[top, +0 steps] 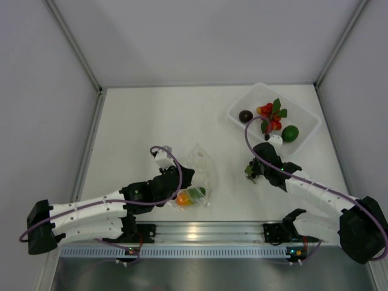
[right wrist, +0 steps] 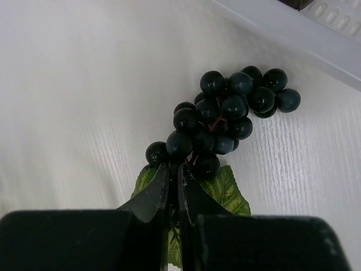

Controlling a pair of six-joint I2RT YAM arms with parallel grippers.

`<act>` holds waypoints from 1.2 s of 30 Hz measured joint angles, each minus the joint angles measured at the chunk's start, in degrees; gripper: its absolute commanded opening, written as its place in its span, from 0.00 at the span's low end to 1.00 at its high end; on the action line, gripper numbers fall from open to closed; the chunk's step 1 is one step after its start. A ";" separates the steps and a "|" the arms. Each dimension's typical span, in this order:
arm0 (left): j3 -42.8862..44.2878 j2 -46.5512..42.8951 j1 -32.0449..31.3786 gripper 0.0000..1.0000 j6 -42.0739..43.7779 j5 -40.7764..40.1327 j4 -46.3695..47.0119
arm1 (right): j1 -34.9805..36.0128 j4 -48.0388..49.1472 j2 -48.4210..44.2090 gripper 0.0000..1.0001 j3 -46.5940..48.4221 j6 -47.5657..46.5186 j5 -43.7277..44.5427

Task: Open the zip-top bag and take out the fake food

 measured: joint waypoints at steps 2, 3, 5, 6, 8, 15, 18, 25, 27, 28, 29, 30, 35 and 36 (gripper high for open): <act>-0.02 0.00 0.00 0.00 0.00 0.00 0.00 | 0.00 -1.05 -1.29 0.00 0.22 -0.66 -0.02; -0.02 0.00 0.00 0.00 0.00 0.00 0.00 | 0.02 -2.25 -1.84 0.00 0.79 -0.96 -0.04; -0.02 0.00 0.00 0.00 0.00 0.00 0.00 | 0.22 -3.56 -2.91 0.00 1.95 -1.60 -0.04; -0.02 0.00 0.00 0.00 0.00 0.00 0.00 | 0.35 -4.35 -3.50 0.00 2.56 -1.92 -0.02; -0.02 0.00 0.00 0.00 0.00 0.00 0.00 | 0.42 -6.03 -4.72 0.00 4.24 -2.80 -0.07; -0.02 0.00 0.00 0.00 0.00 0.02 0.00 | 0.46 -10.95 -5.55 0.00 11.04 -5.99 -0.02; -0.02 0.00 0.00 0.00 0.00 0.00 0.00 | 0.48 -12.94 -5.46 0.00 14.29 -7.61 0.02; -0.02 0.00 0.11 0.00 0.02 0.02 0.00 | -0.02 -16.55 -3.41 0.00 25.42 -11.39 0.35; -0.02 0.00 0.15 0.00 0.02 0.02 0.00 | -0.83 -17.84 -2.58 0.00 28.59 -12.39 0.35; -0.02 0.00 0.15 0.00 0.02 0.02 -0.02 | -1.53 -18.29 -2.03 0.00 30.32 -12.98 0.37; -0.02 0.00 0.15 0.00 0.02 0.02 -0.02 | -2.34 -18.93 -1.51 0.00 31.80 -13.40 0.33; -0.02 0.00 0.15 0.00 0.02 0.02 -0.02 | -3.23 -19.52 -0.87 0.00 33.62 -13.92 0.33; -0.02 -0.04 0.15 0.00 0.11 0.02 -0.20 | -10.32 -21.35 2.97 0.00 42.58 -16.83 -0.04; -0.02 -0.09 0.15 0.00 0.13 0.02 -0.31 | -11.72 -21.46 3.61 0.00 43.80 -17.31 0.04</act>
